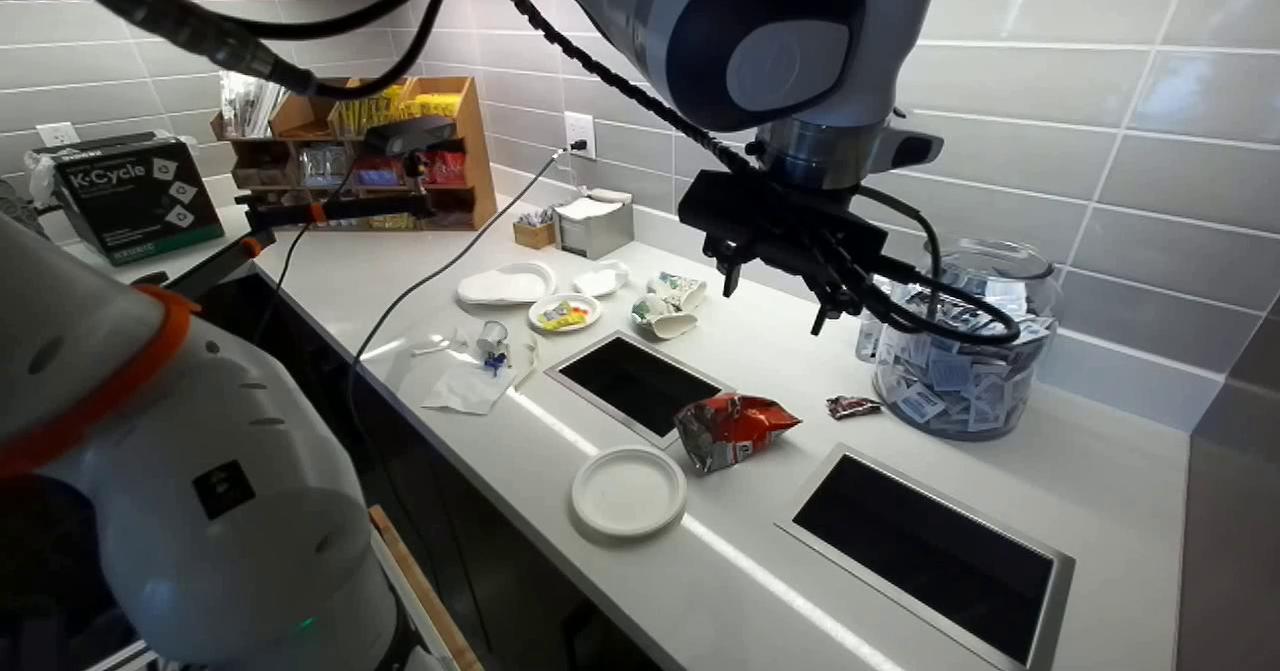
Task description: Pour the contents in the orange packet onto the white plate then throw the packet in the trash chute on the left.
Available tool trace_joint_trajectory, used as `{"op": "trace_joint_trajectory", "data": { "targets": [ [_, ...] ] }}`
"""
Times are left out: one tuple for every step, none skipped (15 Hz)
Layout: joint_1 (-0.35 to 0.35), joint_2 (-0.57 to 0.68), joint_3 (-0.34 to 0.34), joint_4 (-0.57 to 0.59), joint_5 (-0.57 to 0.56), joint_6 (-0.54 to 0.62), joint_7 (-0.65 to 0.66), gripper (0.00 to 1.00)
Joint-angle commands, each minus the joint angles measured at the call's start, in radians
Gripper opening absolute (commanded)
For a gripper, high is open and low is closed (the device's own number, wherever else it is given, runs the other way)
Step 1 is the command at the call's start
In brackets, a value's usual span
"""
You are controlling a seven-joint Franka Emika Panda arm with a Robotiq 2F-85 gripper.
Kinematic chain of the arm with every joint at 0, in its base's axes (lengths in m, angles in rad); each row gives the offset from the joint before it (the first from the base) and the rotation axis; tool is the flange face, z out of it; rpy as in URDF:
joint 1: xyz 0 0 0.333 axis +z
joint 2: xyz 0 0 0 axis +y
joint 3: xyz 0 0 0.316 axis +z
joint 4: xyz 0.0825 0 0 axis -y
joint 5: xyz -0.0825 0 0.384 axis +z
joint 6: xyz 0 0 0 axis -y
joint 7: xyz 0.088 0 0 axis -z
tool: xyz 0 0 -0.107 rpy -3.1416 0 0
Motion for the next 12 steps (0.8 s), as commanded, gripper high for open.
{"op": "trace_joint_trajectory", "data": {
  "targets": [
    [-0.034, 0.007, 0.031, 0.002, 0.019, -0.004, -0.015, 1.0],
    [-0.034, 0.007, 0.031, 0.002, 0.019, -0.004, -0.015, 1.0],
    [-0.034, 0.007, 0.031, 0.002, 0.019, -0.004, -0.015, 1.0],
    [-0.034, 0.007, 0.031, 0.002, 0.019, -0.004, -0.015, 1.0],
    [-0.034, 0.007, 0.031, 0.002, 0.019, -0.004, -0.015, 1.0],
    [-0.034, 0.007, 0.031, 0.002, 0.019, -0.004, -0.015, 1.0],
    [-0.034, 0.007, 0.031, 0.002, 0.019, -0.004, -0.015, 1.0],
    [-0.027, 0.023, 0.038, 0.001, 0.029, -0.014, -0.007, 1.0],
    [-0.027, 0.033, 0.054, -0.003, 0.029, -0.015, 0.004, 1.0],
    [-0.024, 0.04, 0.072, -0.006, 0.03, -0.02, 0.02, 1.0],
    [-0.023, 0.047, 0.086, -0.01, 0.033, -0.02, 0.029, 1.0],
    [-0.026, 0.055, 0.107, -0.016, 0.026, -0.015, 0.052, 1.0]
  ]
}}
